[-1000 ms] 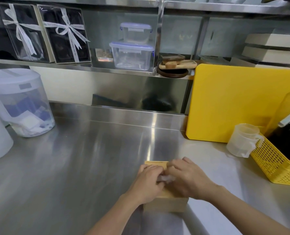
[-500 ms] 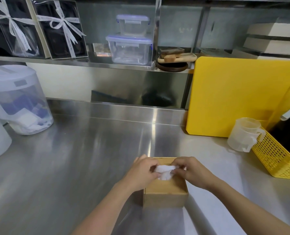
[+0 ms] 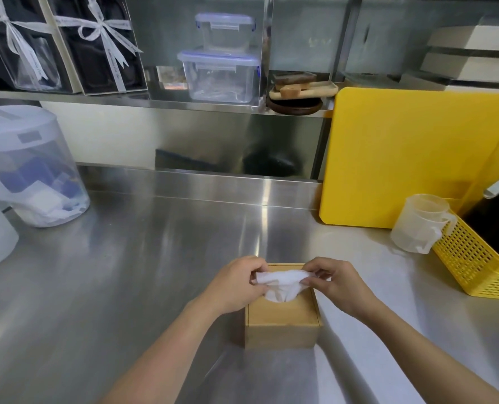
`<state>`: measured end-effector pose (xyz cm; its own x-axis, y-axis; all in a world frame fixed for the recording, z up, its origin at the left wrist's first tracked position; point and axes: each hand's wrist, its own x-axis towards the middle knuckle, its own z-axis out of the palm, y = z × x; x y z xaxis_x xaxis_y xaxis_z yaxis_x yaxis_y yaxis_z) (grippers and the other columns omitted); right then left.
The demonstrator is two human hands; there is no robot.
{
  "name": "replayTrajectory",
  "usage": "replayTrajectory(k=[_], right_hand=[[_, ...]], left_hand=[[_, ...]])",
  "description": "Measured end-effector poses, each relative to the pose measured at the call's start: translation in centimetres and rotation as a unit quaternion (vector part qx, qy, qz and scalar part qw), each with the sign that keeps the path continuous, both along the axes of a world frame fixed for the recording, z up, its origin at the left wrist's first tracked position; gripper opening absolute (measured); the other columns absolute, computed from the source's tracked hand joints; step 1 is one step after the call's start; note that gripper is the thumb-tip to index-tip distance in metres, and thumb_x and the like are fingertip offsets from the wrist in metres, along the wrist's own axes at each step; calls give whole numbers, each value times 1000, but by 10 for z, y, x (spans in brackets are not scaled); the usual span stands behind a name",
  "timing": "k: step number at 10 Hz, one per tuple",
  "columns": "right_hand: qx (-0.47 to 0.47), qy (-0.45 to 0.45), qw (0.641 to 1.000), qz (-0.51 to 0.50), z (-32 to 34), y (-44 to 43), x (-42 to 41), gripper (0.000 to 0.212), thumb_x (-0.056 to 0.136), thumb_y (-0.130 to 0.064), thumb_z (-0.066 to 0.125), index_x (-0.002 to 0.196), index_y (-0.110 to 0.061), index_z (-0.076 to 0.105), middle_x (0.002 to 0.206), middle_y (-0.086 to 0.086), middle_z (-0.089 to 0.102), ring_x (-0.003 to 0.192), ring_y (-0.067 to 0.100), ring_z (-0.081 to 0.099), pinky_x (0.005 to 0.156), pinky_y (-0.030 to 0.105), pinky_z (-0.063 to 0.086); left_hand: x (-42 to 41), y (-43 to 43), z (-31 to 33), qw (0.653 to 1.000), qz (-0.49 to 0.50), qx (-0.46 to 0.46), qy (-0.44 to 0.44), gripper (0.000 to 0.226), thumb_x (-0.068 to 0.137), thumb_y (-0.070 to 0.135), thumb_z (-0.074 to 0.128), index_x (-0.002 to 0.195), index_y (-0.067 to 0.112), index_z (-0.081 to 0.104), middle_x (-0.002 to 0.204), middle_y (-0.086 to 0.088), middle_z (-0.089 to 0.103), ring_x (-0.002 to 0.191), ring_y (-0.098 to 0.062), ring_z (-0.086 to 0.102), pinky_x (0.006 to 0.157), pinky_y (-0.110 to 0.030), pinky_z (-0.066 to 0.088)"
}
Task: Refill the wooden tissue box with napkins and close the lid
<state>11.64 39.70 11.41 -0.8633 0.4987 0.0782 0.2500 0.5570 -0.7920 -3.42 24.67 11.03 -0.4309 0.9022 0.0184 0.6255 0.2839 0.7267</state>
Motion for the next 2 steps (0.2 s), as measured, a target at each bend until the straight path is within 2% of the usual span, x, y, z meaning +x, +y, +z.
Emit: replayTrajectory(k=[1, 2], right_hand=[[7, -11, 1000, -6, -2, -1, 1, 23, 82, -3, 69, 77, -25, 65, 77, -3, 65, 64, 1, 57, 61, 4, 43], [40, -22, 999, -24, 1, 0, 2, 19, 82, -11, 70, 99, -20, 68, 90, -7, 63, 78, 6, 56, 65, 6, 42]], left_hand=[[-7, -5, 1, 1000, 12, -10, -25, 21, 77, 10, 65, 68, 24, 52, 64, 9, 48, 61, -10, 41, 60, -27, 37], [-12, -9, 3, 998, 24, 0, -55, 27, 78, 8, 65, 69, 30, 53, 68, 8, 52, 64, -10, 45, 66, -29, 43]])
